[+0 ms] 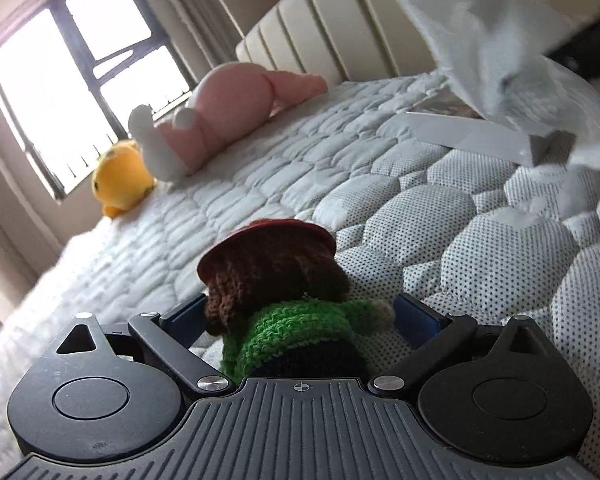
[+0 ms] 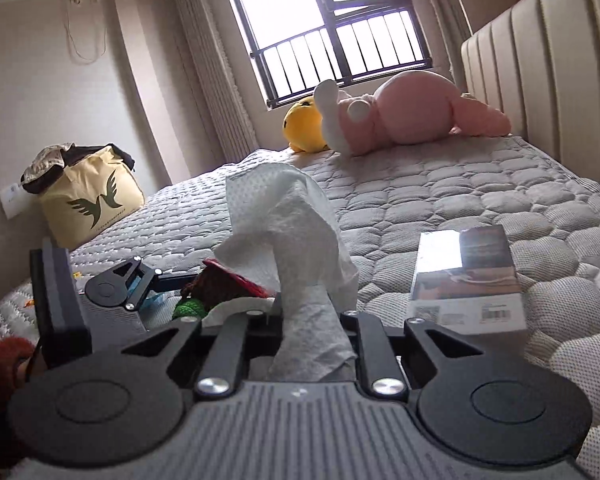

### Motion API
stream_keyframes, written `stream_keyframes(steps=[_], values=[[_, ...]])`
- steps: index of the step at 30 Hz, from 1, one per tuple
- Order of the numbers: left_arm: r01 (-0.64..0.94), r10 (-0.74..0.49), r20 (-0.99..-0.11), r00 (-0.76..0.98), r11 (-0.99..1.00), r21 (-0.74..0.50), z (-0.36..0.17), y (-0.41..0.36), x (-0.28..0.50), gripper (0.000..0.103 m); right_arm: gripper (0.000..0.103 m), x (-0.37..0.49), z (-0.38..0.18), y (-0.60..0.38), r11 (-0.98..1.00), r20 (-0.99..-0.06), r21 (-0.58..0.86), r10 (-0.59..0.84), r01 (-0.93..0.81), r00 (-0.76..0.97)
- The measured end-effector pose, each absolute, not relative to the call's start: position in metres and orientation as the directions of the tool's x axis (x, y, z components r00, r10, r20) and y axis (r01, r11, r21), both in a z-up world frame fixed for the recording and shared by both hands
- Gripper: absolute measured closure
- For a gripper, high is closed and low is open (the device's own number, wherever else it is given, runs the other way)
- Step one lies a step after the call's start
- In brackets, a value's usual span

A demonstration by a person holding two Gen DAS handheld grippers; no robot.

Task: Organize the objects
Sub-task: 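Lower the doll upright onto the mattress and open the left tool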

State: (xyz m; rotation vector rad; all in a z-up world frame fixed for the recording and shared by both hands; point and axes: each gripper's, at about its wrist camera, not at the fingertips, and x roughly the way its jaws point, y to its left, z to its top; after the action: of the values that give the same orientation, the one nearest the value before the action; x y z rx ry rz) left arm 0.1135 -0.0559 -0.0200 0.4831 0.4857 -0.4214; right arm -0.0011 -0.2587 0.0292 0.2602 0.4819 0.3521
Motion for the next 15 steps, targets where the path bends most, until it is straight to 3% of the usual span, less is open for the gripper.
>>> stream_keyframes(steps=[3, 5, 7, 11, 13, 15], values=[[0.457, -0.457, -0.553, 0.696, 0.877, -0.149, -0.002, -0.004, 0.142, 0.019, 0.083, 0.0, 0.022, -0.271, 0.9, -0.405, 0.371, 0.378, -0.227, 0.833], [0.33, -0.59, -0.481, 0.649, 0.788, -0.52, -0.005, 0.046, 0.159, 0.03, 0.083, 0.003, 0.019, -0.274, 0.885, -0.401, 0.411, 0.391, -0.218, 0.829], [0.171, -0.63, -0.399, 0.666, 0.65, -0.741, -0.02, 0.09, 0.168, 0.034, 0.083, 0.006, 0.018, -0.27, 0.878, -0.4, 0.42, 0.407, -0.231, 0.822], [0.023, -0.557, -0.381, 0.738, 0.585, -0.811, -0.033, 0.136, 0.163, 0.03, 0.083, 0.014, 0.019, -0.249, 0.878, -0.42, 0.391, 0.437, -0.276, 0.795], [0.05, -0.559, -0.364, 0.745, 0.591, -0.805, -0.029, 0.14, 0.154, 0.013, 0.083, 0.02, 0.017, -0.237, 0.881, -0.441, 0.373, 0.446, -0.292, 0.779], [0.126, -0.55, -0.37, 0.749, 0.667, -0.735, -0.016, 0.127, 0.141, 0.009, 0.083, 0.026, 0.013, -0.226, 0.892, -0.47, 0.352, 0.431, -0.284, 0.77]])
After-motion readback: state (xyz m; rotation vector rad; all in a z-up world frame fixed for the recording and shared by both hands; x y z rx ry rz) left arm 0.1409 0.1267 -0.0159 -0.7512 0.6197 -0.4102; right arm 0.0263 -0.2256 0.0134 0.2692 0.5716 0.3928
